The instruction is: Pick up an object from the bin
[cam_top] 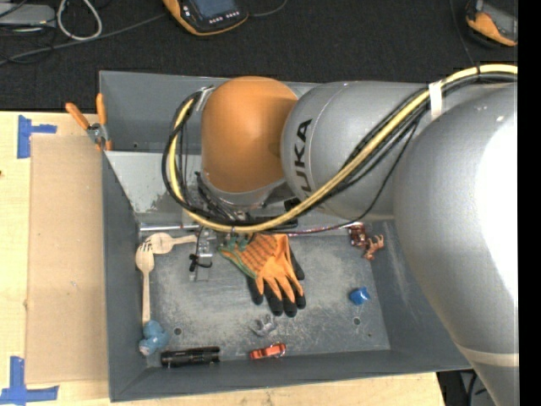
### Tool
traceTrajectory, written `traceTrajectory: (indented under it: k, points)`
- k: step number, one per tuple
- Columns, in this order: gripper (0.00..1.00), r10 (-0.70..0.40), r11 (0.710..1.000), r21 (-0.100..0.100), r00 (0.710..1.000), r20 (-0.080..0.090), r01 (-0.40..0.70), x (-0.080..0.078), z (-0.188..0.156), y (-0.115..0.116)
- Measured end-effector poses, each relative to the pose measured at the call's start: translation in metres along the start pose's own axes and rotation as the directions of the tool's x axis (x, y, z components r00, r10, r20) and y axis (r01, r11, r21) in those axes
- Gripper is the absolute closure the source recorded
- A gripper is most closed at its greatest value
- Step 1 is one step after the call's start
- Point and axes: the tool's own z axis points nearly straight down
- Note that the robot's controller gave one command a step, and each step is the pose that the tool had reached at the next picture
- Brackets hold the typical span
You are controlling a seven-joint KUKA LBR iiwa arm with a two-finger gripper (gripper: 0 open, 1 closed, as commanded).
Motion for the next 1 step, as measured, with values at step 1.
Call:
traceTrajectory:
  k: [1]
  points:
    - [0.00,0.004,1.000,-0.001,1.000,0.007,-0.004,-0.0021,-0.0044,-0.0010]
